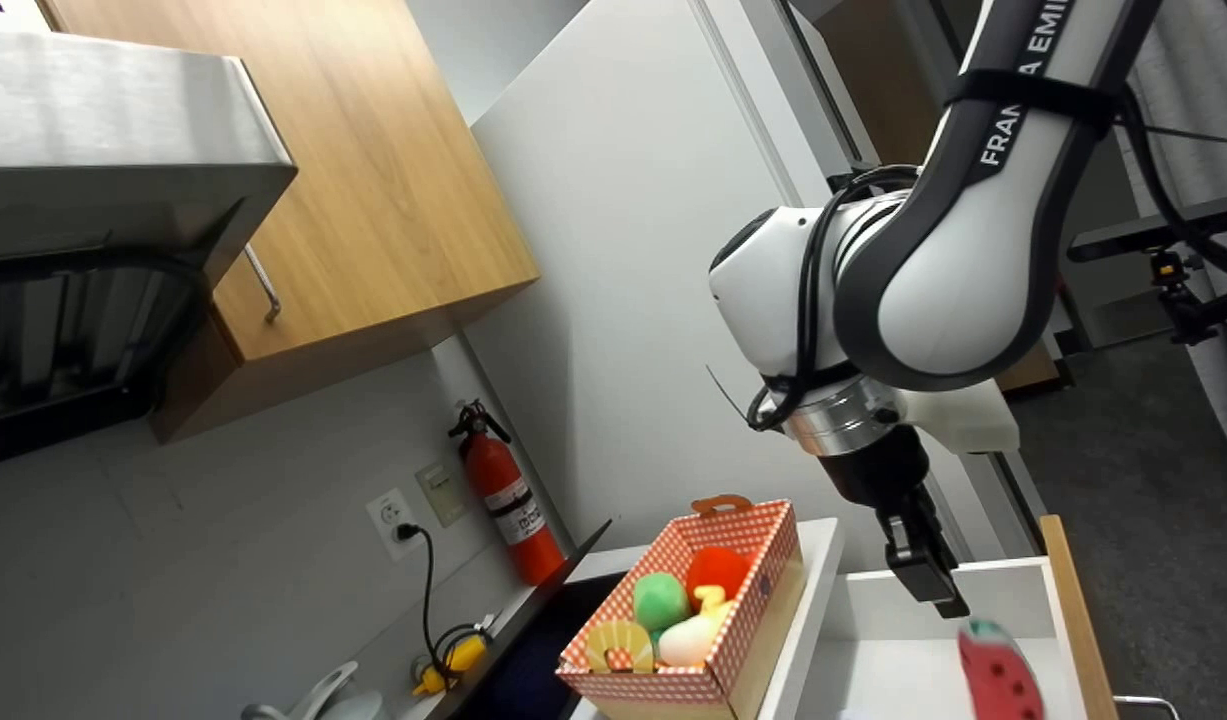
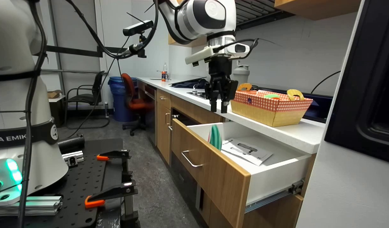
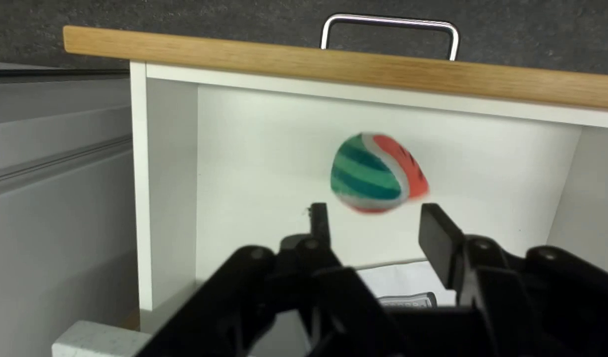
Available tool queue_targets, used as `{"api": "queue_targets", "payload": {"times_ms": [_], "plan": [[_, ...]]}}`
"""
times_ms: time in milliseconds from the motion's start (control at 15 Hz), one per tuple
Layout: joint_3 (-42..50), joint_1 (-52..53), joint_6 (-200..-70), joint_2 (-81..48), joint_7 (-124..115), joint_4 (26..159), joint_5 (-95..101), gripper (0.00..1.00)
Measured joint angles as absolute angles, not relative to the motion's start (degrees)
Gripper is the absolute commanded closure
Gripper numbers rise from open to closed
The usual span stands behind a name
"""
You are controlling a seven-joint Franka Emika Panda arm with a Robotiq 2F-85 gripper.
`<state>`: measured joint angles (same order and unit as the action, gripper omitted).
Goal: Put the watermelon plush toy in the drawer
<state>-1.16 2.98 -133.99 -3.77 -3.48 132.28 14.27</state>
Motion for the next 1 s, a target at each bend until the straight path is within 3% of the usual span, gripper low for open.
{"api": "queue_targets", "payload": {"times_ms": [133, 200, 1000], "plan": [[-1.16, 3.01, -133.99, -3.77, -3.47, 132.2, 14.31, 0.02], [-1.16, 3.03, -134.0, -3.77, -3.47, 132.13, 14.38, 0.0], [-1.65, 3.27, -135.42, -1.8, -3.45, 131.0, 13.74, 0.0]]}}
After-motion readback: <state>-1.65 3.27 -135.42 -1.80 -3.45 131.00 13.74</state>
